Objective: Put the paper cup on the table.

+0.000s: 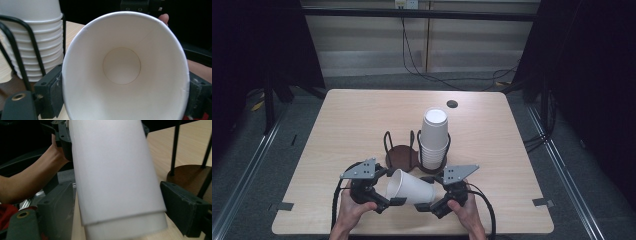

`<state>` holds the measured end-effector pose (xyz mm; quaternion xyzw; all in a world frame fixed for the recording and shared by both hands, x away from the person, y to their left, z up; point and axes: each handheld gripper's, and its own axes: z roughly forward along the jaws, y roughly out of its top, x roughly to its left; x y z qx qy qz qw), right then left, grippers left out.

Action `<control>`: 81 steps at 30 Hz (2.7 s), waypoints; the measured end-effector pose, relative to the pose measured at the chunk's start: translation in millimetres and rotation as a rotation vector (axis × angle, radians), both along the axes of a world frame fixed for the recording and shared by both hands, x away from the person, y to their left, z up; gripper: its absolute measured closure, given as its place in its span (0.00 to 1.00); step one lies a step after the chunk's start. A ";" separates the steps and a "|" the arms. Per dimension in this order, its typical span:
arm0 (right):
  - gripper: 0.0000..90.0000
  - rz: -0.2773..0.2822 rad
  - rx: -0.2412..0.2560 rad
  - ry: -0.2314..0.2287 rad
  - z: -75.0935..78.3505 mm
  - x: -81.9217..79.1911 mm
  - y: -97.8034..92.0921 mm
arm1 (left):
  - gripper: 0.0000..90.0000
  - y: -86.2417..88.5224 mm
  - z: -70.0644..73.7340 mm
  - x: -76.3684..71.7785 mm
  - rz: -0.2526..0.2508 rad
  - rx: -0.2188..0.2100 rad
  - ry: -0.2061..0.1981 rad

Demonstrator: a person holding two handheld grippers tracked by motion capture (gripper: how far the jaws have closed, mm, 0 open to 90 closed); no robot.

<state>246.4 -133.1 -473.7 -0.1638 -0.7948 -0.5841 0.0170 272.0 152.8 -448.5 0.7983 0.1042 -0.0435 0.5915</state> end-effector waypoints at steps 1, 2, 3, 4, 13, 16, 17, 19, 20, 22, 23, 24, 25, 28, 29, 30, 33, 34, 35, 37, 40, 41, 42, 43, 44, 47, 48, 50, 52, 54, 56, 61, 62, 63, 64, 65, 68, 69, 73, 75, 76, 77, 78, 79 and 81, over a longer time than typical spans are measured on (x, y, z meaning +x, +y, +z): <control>0.15 -0.012 0.006 0.002 -1.1 -0.3 -1.8 | 0.13 1.3 0.1 0.2 0.008 0.005 -0.002; 0.15 -0.033 0.008 0.002 -2.4 -1.3 -3.9 | 0.13 2.1 0.2 0.0 0.015 0.009 -0.002; 0.15 -0.050 0.012 0.002 -3.9 -2.2 -6.1 | 0.13 2.7 0.5 -1.3 0.026 0.012 -0.005; 0.15 -0.055 0.016 0.006 -5.7 -3.1 -8.8 | 0.13 3.0 0.8 -1.9 0.031 0.017 -0.007; 0.15 -0.241 0.066 -0.027 -9.5 -8.7 -31.4 | 0.13 7.8 2.0 1.8 0.067 0.040 0.008; 0.15 -0.332 0.064 -0.079 -11.0 -11.0 -35.4 | 0.13 11.2 1.8 3.4 0.081 0.058 0.010; 0.15 -0.373 0.080 -0.083 -11.9 -11.4 -37.1 | 0.13 12.4 1.8 3.8 0.088 0.067 0.009; 0.15 -0.414 0.121 -0.085 -13.4 -11.9 -40.9 | 0.13 14.8 1.9 4.1 0.096 0.081 0.006; 0.15 -0.442 0.138 -0.098 -14.7 -12.0 -43.1 | 0.13 15.9 2.0 4.4 0.100 0.088 0.010; 0.15 -0.517 0.129 -0.125 -16.3 -11.8 -45.1 | 0.13 18.1 1.9 6.3 0.110 0.100 0.017; 0.15 -0.560 0.128 -0.141 -17.6 -11.4 -46.2 | 0.13 19.6 2.1 7.3 0.114 0.106 0.019; 0.15 -0.587 0.128 -0.146 -18.6 -11.4 -47.1 | 0.13 20.6 2.4 8.4 0.118 0.111 0.019; 0.15 -0.609 0.129 -0.156 -19.4 -11.3 -47.4 | 0.13 21.1 3.2 8.8 0.121 0.116 0.028; 0.18 -0.635 0.118 -0.139 -22.1 -10.5 -48.0 | 0.13 22.0 7.6 10.3 0.136 0.167 0.009; 0.18 -0.645 0.114 -0.149 -23.1 -10.4 -47.6 | 0.12 22.9 8.8 10.1 0.144 0.180 0.006; 0.17 -0.655 0.110 -0.157 -23.9 -11.0 -47.3 | 0.12 24.2 9.4 10.4 0.144 0.185 0.004; 0.17 -0.692 0.111 -0.180 -27.1 -11.3 -47.8 | 0.12 29.4 11.5 11.3 0.152 0.199 0.009; 0.17 -0.710 0.113 -0.190 -29.5 -11.0 -48.0 | 0.13 30.8 12.6 11.7 0.159 0.206 0.004; 0.18 -0.721 0.108 -0.197 -31.4 -11.2 -48.0 | 0.12 32.4 13.8 12.3 0.164 0.209 0.004; 0.18 -0.753 0.105 -0.217 -33.9 -12.0 -47.2 | 0.12 35.7 15.8 12.9 0.166 0.209 0.004; 0.17 -0.769 0.125 -0.252 -34.9 -12.5 -46.9 | 0.12 39.6 17.8 13.8 0.176 0.226 0.000; 0.17 -0.775 0.119 -0.268 -35.1 -12.5 -46.6 | 0.12 40.9 17.9 14.3 0.182 0.229 0.002; 0.17 -0.772 0.117 -0.279 -35.3 -12.7 -46.6 | 0.12 42.6 18.1 14.7 0.190 0.237 0.001; 0.17 -0.765 0.121 -0.285 -35.4 -13.1 -46.5 | 0.12 44.3 18.3 15.3 0.197 0.240 0.005; 0.16 -0.762 0.121 -0.295 -35.7 -13.7 -46.7 | 0.12 46.6 19.0 15.6 0.206 0.245 0.009; 0.16 -0.760 0.138 -0.327 -36.8 -17.3 -46.8 | 0.12 52.5 22.1 16.4 0.228 0.243 0.027; 0.15 -0.770 0.148 -0.335 -37.2 -18.2 -47.1 | 0.12 54.0 23.6 15.8 0.233 0.249 0.024; 0.16 -0.748 0.149 -0.341 -37.3 -18.4 -47.1 | 0.12 55.4 25.9 15.6 0.234 0.253 0.021; 0.17 -0.740 0.153 -0.343 -37.4 -18.3 -47.7 | 0.12 55.3 27.9 16.5 0.231 0.276 0.022; 0.16 -0.729 0.161 -0.348 -37.7 -19.3 -48.7 | 0.12 56.7 30.1 17.4 0.240 0.291 0.043; 0.16 -0.718 0.164 -0.351 -37.7 -19.2 -48.9 | 0.12 58.7 34.7 16.6 0.269 0.320 0.030; 0.16 -0.718 0.166 -0.349 -37.8 -19.1 -48.9 | 0.12 62.9 41.9 19.3 0.270 0.321 0.025; 0.16 -0.718 0.166 -0.349 -37.8 -19.1 -48.8 | 0.12 62.7 43.5 20.2 0.272 0.345 0.020; 0.16 -0.718 0.166 -0.349 -37.8 -19.1 -48.8 | 0.12 62.1 45.2 21.1 0.275 0.352 0.021; 0.16 -0.718 0.166 -0.349 -37.8 -19.1 -48.8 | 0.12 62.4 46.6 21.9 0.265 0.360 0.017; 0.16 -0.718 0.165 -0.348 -37.7 -19.1 -48.9 | 0.12 62.4 47.7 22.9 0.257 0.353 0.021; 0.16 -0.718 0.166 -0.349 -37.8 -19.2 -48.9 | 0.12 62.2 52.6 26.0 0.266 0.400 -0.001; 0.16 -0.718 0.166 -0.349 -37.8 -19.2 -48.9 | 0.12 62.3 53.3 26.6 0.267 0.408 0.002; 0.16 -0.719 0.166 -0.349 -37.8 -19.1 -48.9 | 0.12 63.2 59.8 29.9 0.267 0.478 0.010; 0.16 -0.720 0.164 -0.349 -37.8 -19.4 -48.9 | 0.12 61.8 63.9 30.8 0.277 0.529 0.007; 0.16 -0.720 0.164 -0.349 -37.8 -19.4 -48.9 | 0.12 61.5 65.9 31.6 0.279 0.559 -0.002; 0.16 -0.720 0.164 -0.349 -37.7 -19.3 -48.9 | 0.12 62.0 68.1 33.7 0.278 0.575 -0.006; 0.15 -0.721 0.164 -0.349 -37.8 -19.4 -48.9 | 0.12 62.1 69.4 34.9 0.289 0.570 -0.005; 0.15 -0.723 0.162 -0.350 -37.7 -19.5 -49.0 | 0.12 63.4 71.9 37.5 0.296 0.581 -0.031; 0.15 -0.721 0.164 -0.348 -37.8 -19.3 -48.9 | 0.12 62.9 71.0 44.9 0.311 0.615 -0.020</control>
